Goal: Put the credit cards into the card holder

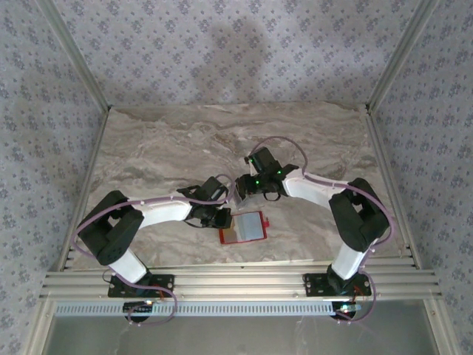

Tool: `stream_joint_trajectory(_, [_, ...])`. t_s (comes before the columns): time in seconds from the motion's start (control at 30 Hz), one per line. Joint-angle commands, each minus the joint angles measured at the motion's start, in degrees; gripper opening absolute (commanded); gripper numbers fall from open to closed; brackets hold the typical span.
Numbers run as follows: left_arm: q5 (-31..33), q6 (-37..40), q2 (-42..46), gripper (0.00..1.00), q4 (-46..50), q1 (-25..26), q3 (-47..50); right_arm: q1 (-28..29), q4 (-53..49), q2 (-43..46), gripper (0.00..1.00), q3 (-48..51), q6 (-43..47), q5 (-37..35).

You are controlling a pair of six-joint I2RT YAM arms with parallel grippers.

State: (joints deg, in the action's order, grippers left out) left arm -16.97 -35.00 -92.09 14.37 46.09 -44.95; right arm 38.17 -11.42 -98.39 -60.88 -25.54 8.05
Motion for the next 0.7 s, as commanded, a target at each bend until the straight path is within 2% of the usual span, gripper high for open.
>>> stream_joint_trajectory(0.0, [0.0,0.3,-2.0,0.10,1.1,0.1,-0.3,0.7,-2.2,-1.0,0.36,-0.9,1.4,-0.8])
stream_joint_trajectory(0.37, [-0.1,0.3,-2.0,0.10,1.1,0.1,-0.3,-1.6,4.5,2.4,0.30,2.9,-0.9,9.7])
stream_joint_trajectory(0.67, [-0.2,0.3,-1.9,0.10,1.1,0.1,-0.2,-2.5,6.1,-1.2,0.36,2.1,-1.4,14.1])
